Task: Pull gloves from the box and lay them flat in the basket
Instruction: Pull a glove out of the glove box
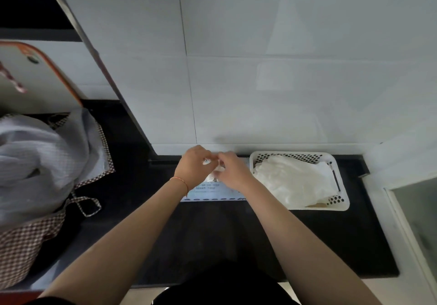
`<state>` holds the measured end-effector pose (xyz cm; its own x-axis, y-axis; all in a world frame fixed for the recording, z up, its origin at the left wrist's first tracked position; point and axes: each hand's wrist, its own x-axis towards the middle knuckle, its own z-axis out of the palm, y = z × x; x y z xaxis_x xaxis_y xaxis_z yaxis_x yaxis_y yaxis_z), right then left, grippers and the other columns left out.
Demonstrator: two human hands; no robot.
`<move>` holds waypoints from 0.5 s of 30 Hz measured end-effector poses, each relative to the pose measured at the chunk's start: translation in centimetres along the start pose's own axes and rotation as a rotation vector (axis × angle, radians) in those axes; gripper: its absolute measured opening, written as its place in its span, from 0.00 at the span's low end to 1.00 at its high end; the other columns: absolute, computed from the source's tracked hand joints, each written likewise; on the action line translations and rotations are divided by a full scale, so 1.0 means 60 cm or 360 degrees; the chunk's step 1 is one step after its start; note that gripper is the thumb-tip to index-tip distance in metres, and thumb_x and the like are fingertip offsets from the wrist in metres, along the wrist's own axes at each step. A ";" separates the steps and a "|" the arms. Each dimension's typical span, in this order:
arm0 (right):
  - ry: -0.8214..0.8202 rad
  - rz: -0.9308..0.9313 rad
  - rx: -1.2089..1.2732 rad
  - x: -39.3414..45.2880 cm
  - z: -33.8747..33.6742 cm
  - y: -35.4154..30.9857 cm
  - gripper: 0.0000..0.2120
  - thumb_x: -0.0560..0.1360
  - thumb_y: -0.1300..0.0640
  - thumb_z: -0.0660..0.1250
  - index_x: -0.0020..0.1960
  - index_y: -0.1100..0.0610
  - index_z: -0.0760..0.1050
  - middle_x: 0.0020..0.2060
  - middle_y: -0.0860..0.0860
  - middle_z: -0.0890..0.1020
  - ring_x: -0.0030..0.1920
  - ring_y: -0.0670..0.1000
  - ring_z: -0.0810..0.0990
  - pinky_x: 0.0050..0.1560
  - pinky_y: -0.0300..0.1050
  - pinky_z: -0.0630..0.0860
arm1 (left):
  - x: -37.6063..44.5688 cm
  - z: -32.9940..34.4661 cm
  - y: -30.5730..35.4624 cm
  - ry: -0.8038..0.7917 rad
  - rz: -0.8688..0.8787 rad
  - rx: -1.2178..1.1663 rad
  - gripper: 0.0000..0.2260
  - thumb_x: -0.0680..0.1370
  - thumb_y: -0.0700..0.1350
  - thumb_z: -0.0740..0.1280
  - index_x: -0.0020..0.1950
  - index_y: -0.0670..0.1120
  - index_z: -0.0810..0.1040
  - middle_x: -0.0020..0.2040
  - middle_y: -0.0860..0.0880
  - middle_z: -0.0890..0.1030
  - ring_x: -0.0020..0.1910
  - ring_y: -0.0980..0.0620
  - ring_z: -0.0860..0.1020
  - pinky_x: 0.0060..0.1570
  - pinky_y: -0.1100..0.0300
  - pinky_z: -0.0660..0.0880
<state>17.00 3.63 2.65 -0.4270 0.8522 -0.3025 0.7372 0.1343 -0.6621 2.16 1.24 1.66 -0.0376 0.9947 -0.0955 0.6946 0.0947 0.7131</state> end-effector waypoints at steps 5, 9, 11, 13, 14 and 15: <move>0.0060 0.0155 -0.0235 0.005 0.019 0.010 0.08 0.77 0.59 0.61 0.44 0.60 0.78 0.40 0.53 0.81 0.39 0.53 0.78 0.40 0.48 0.75 | -0.017 0.005 -0.046 -0.0321 -0.0248 0.0138 0.24 0.70 0.52 0.74 0.64 0.52 0.73 0.64 0.51 0.72 0.65 0.49 0.70 0.65 0.51 0.69; 0.0138 0.0373 -0.0376 -0.003 0.000 0.037 0.10 0.76 0.62 0.57 0.36 0.59 0.67 0.32 0.53 0.72 0.31 0.53 0.70 0.31 0.44 0.63 | -0.033 0.010 -0.071 -0.0473 -0.0296 0.0242 0.37 0.69 0.50 0.74 0.76 0.52 0.62 0.73 0.49 0.67 0.72 0.47 0.65 0.70 0.48 0.66; 0.0273 0.0471 -0.0348 -0.003 -0.018 0.049 0.10 0.78 0.61 0.57 0.39 0.59 0.70 0.36 0.53 0.75 0.35 0.53 0.72 0.33 0.47 0.67 | -0.031 0.011 -0.075 -0.0427 -0.0304 0.0230 0.38 0.70 0.50 0.73 0.77 0.51 0.61 0.74 0.49 0.67 0.72 0.47 0.65 0.70 0.49 0.66; 0.0398 0.0480 -0.0198 -0.003 -0.034 0.054 0.08 0.77 0.61 0.59 0.42 0.62 0.74 0.39 0.55 0.79 0.38 0.53 0.74 0.38 0.51 0.73 | -0.026 0.012 -0.077 -0.0429 -0.0324 0.0230 0.39 0.70 0.51 0.73 0.77 0.51 0.60 0.74 0.49 0.67 0.72 0.47 0.66 0.69 0.48 0.67; 0.0405 0.0446 -0.0099 -0.004 -0.039 0.052 0.07 0.76 0.60 0.62 0.42 0.61 0.76 0.38 0.53 0.79 0.39 0.52 0.75 0.40 0.50 0.75 | -0.025 0.013 -0.075 -0.0435 -0.0328 0.0227 0.39 0.70 0.52 0.73 0.77 0.51 0.60 0.74 0.49 0.67 0.71 0.47 0.66 0.69 0.47 0.67; 0.0379 0.0404 0.0005 -0.005 -0.041 0.047 0.06 0.76 0.59 0.65 0.42 0.59 0.76 0.37 0.51 0.80 0.40 0.52 0.77 0.41 0.48 0.75 | -0.023 0.013 -0.073 -0.0438 -0.0329 0.0208 0.39 0.70 0.52 0.73 0.77 0.52 0.60 0.74 0.49 0.67 0.71 0.46 0.67 0.69 0.47 0.68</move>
<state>20.47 5.02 2.57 -0.0954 0.9524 -0.2895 0.8026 -0.0984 -0.5884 -0.27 -0.57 -1.91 -0.0046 0.9055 -0.4244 0.7791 0.2693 0.5661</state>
